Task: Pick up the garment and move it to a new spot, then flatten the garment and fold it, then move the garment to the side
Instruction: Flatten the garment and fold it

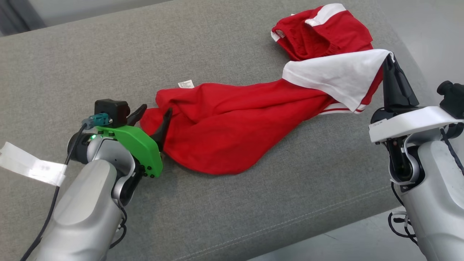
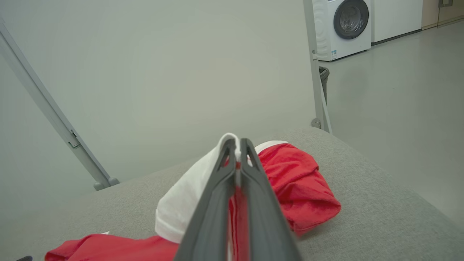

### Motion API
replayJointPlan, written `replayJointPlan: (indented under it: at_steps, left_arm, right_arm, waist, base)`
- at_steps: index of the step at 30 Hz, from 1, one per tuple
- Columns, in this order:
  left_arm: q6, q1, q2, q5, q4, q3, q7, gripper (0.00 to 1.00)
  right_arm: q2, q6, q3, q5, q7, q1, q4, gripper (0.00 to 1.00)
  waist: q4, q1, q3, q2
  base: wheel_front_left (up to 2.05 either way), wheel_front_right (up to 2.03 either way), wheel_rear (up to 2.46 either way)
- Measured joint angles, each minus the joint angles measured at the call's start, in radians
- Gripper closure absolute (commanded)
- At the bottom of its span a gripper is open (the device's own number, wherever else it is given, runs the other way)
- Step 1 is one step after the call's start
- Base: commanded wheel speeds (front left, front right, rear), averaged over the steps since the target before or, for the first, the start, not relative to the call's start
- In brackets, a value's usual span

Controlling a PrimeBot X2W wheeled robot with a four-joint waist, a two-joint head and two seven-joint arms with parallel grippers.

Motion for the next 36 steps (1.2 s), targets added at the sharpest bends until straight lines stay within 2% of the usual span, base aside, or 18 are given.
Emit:
replayJointPlan:
  at_steps: [12, 13, 14, 16, 18, 19, 20, 32, 36]
  left_arm:
    - [0.000, -0.049, 0.005, -0.012, 0.069, -0.064, 0.016, 0.00]
    - [0.000, -0.051, 0.006, -0.012, 0.074, -0.064, 0.015, 0.02]
    - [0.000, -0.056, 0.006, -0.012, 0.079, -0.066, 0.014, 0.13]
    - [0.000, -0.066, 0.006, -0.018, 0.089, -0.069, 0.006, 0.50]
    - [0.000, -0.075, 0.006, -0.024, 0.097, -0.071, 0.004, 0.64]
    - [0.000, -0.079, 0.006, -0.037, 0.101, -0.072, -0.002, 0.77]
    - [0.000, -0.082, 0.006, -0.046, 0.104, -0.074, -0.004, 1.00]
    - [0.000, -0.145, 0.008, -0.072, 0.084, -0.134, -0.081, 1.00]
    - [0.000, -0.219, 0.062, -0.071, 0.037, -0.149, -0.111, 1.00]
  right_arm:
    - [0.022, 0.008, -0.034, -0.017, 0.000, 0.000, -0.023, 1.00]
    - [0.026, 0.009, -0.034, -0.018, 0.000, 0.000, -0.023, 1.00]
    - [0.028, 0.009, -0.035, -0.021, 0.000, 0.001, -0.024, 1.00]
    - [0.033, 0.009, -0.039, -0.026, 0.000, 0.003, -0.027, 1.00]
    - [0.036, 0.009, -0.042, -0.027, 0.000, 0.007, -0.029, 1.00]
    - [0.038, 0.011, -0.044, -0.030, 0.000, 0.010, -0.030, 1.00]
    - [0.040, 0.013, -0.045, -0.034, 0.000, 0.013, -0.030, 1.00]
    - [0.049, 0.030, -0.103, -0.060, 0.000, 0.014, -0.046, 1.00]
    - [0.054, 0.050, -0.113, -0.057, 0.000, -0.016, -0.053, 1.00]
  waist:
    - [-0.032, 0.0000, 0.025, 0.0000]
    - [-0.033, 0.0000, 0.026, 0.0000]
    - [-0.034, 0.0000, 0.027, 0.0000]
    - [-0.035, 0.0000, 0.029, 0.0000]
    - [-0.035, 0.0000, 0.029, 0.0000]
    - [-0.036, 0.0000, 0.029, 0.0000]
    - [-0.036, 0.0000, 0.029, 0.0000]
    - [-0.009, 0.0000, 0.002, 0.0000]
    - [0.015, 0.0000, -0.025, 0.0000]
  base:
    - [0.00, 0.00, 0.00]
    - [0.00, 0.00, 0.00]
    - [0.00, 0.00, 0.00]
    - [0.00, 0.00, 0.00]
    - [0.00, 0.00, 0.00]
    - [0.00, 0.00, 0.00]
    - [0.00, 0.00, 0.00]
    - [0.00, 0.00, 0.00]
    - [0.00, 0.00, 0.00]
